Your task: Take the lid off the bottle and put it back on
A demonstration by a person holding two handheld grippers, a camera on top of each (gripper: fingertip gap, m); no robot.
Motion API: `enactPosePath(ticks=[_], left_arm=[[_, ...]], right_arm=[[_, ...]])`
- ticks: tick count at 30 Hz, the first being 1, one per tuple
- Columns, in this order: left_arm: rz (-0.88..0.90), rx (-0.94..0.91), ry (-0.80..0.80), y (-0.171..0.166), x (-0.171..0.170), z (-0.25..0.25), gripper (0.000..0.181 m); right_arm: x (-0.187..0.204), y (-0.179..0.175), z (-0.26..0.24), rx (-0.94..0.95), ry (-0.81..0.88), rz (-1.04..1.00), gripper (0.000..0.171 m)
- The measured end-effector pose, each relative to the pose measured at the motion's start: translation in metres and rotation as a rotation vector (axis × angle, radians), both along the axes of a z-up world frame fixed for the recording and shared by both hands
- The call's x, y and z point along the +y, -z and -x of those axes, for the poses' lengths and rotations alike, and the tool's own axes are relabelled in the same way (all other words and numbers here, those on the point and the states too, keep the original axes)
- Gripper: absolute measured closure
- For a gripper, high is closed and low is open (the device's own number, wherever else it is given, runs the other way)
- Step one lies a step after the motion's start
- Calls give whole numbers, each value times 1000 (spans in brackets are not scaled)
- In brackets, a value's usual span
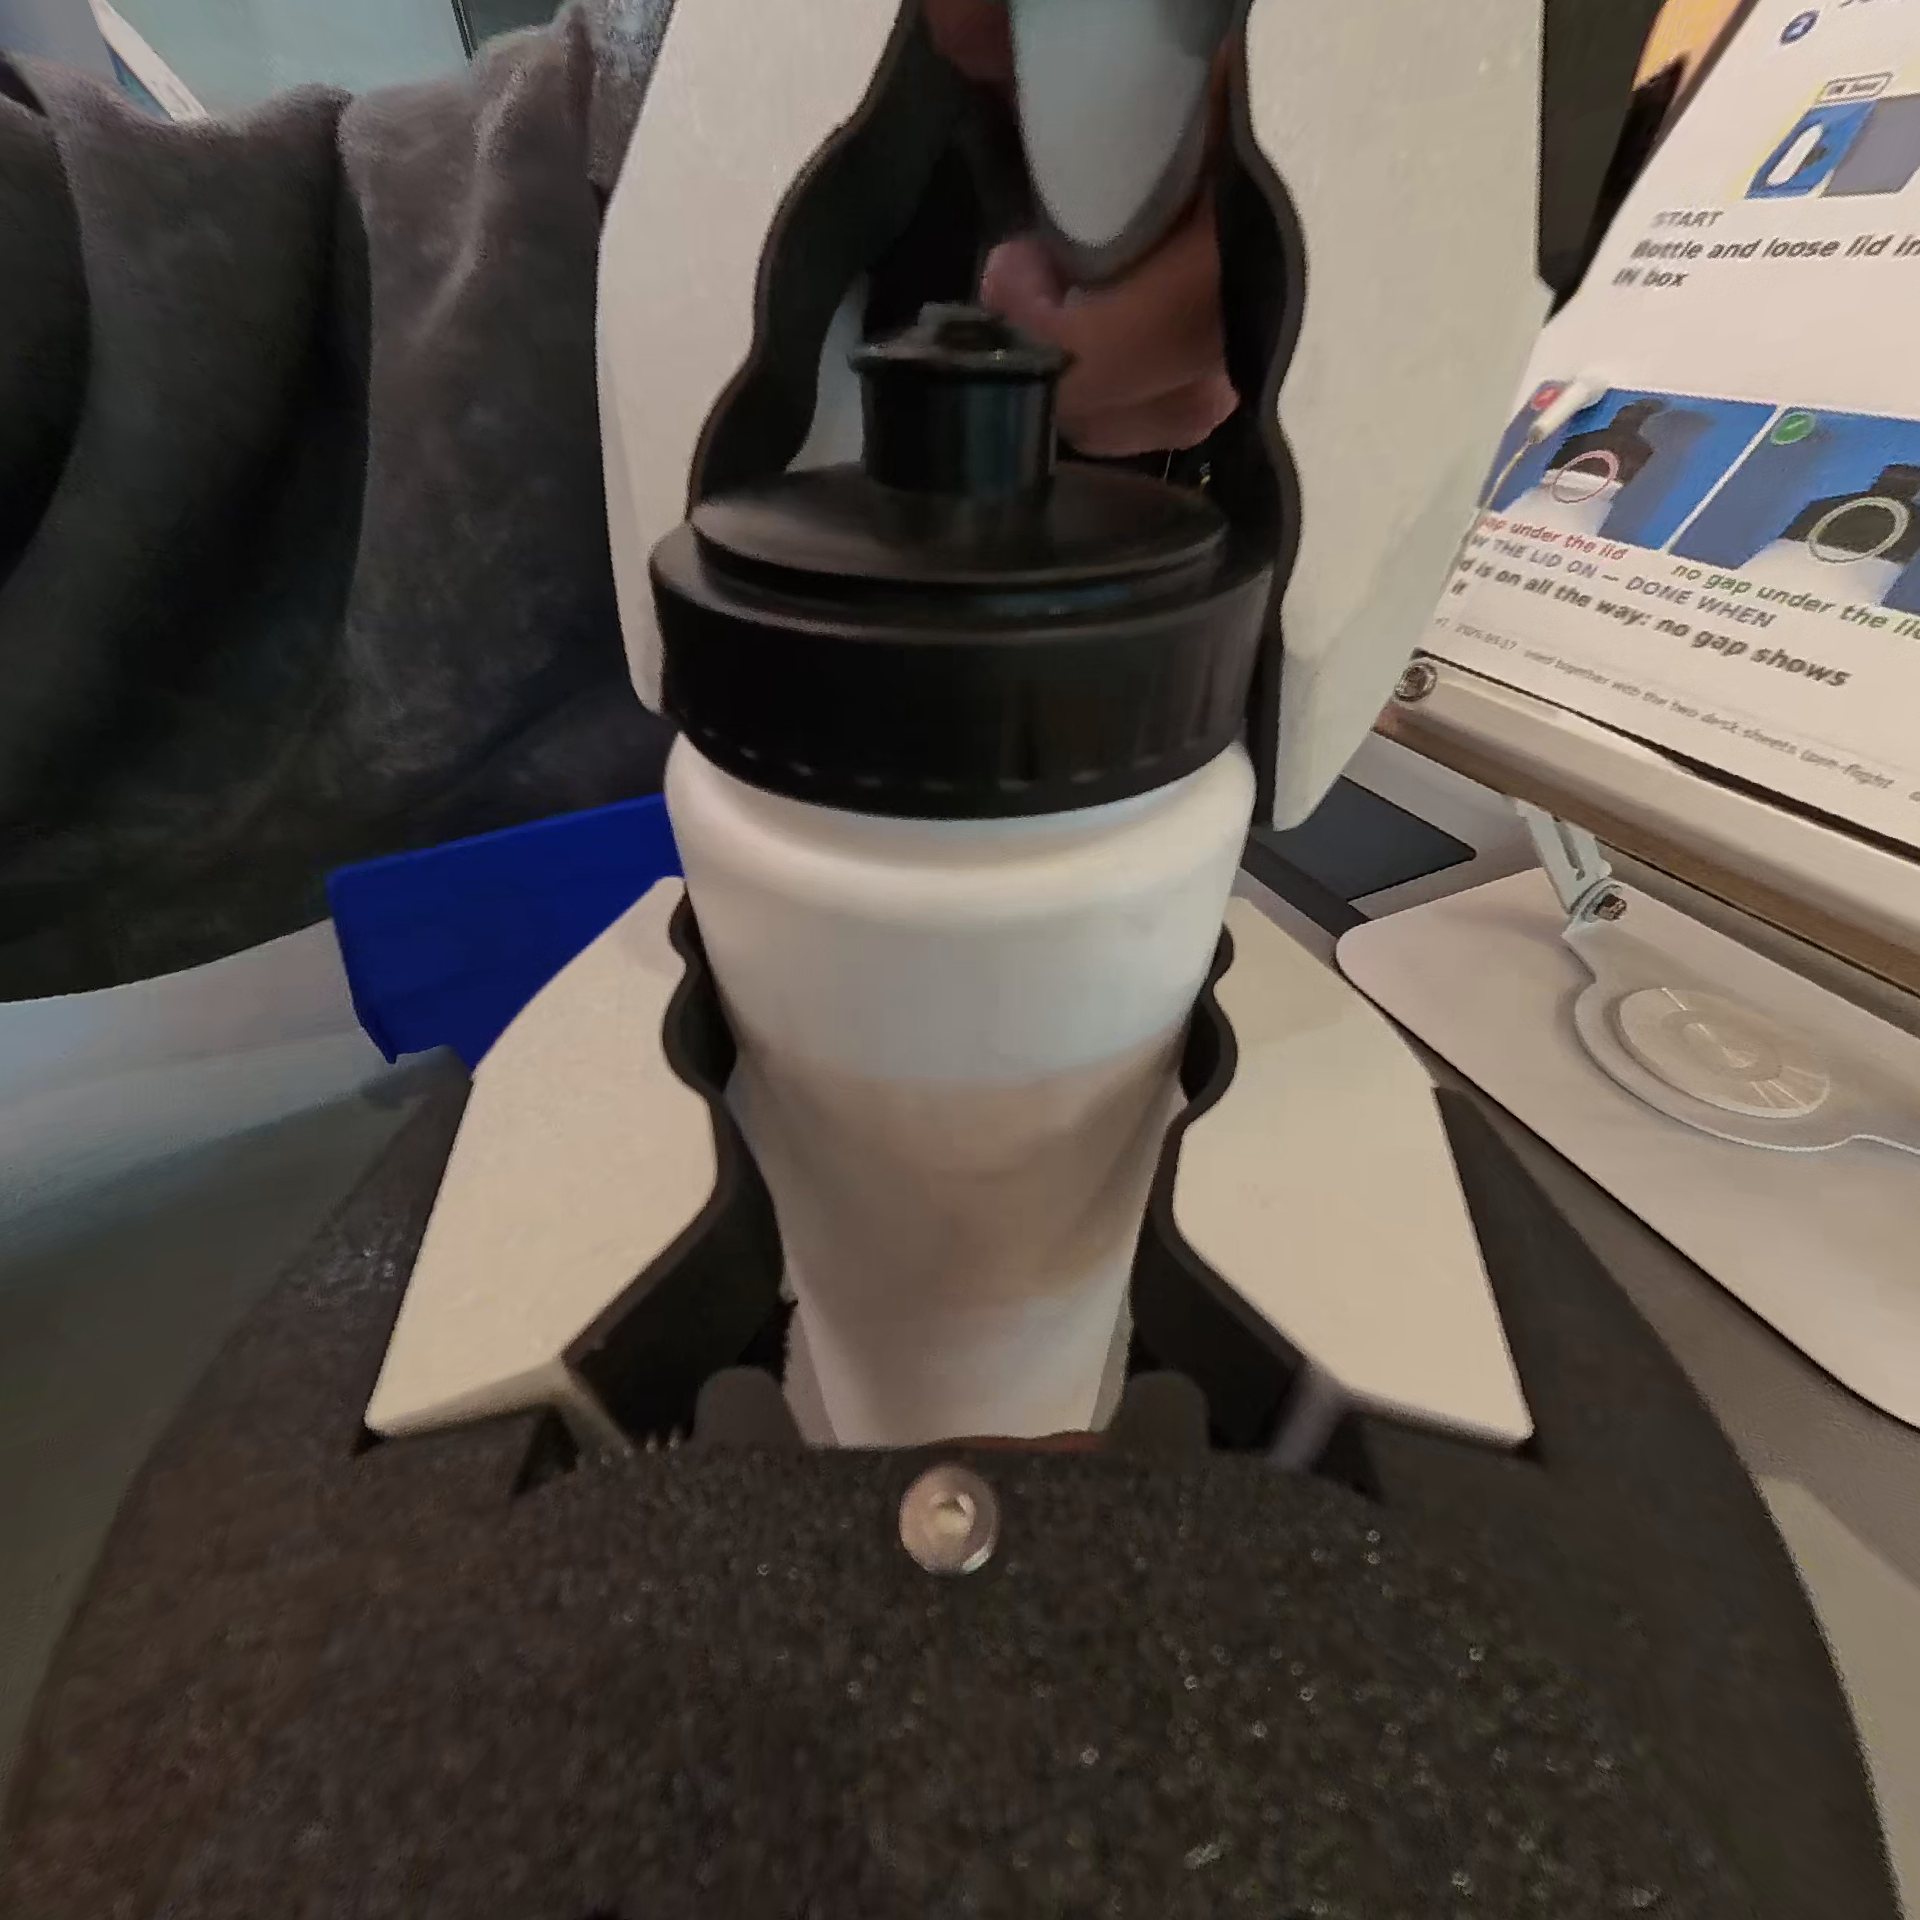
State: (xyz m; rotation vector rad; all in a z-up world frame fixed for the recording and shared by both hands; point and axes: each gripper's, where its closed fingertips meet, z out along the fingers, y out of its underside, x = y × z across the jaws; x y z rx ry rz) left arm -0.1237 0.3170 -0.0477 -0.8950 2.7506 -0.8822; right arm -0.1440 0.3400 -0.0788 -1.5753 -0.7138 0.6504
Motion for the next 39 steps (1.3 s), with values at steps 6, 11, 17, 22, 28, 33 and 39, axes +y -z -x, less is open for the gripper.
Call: enactPosePath(ticks=[6,11,17,22,28,33,39], left_arm=[[-30,-98,-282,-4,-5,-4,96],[133,-406,-804,-38,5,-22,79],[245,-669,-1475,-47,23,-12,79],[138,-755,-1667,-36,4,-17,78],[116,-696,-1883,-15,21,-12,92],[119,-644,-1764,-15,16,-16,103],[186,-524,-1478,-12,9,-18,103]], right_arm=[[0,0,2,9,-6,-8,84],[0,-1,2,13,1,-14,84],[0,-1,2,10,10,-18,84],[-1,0,2,4,14,-14,84],[-1,0,2,-3,17,-12,84],[-2,0,2,-5,17,-11,84],[-3,0,2,-8,13,-13,84]])
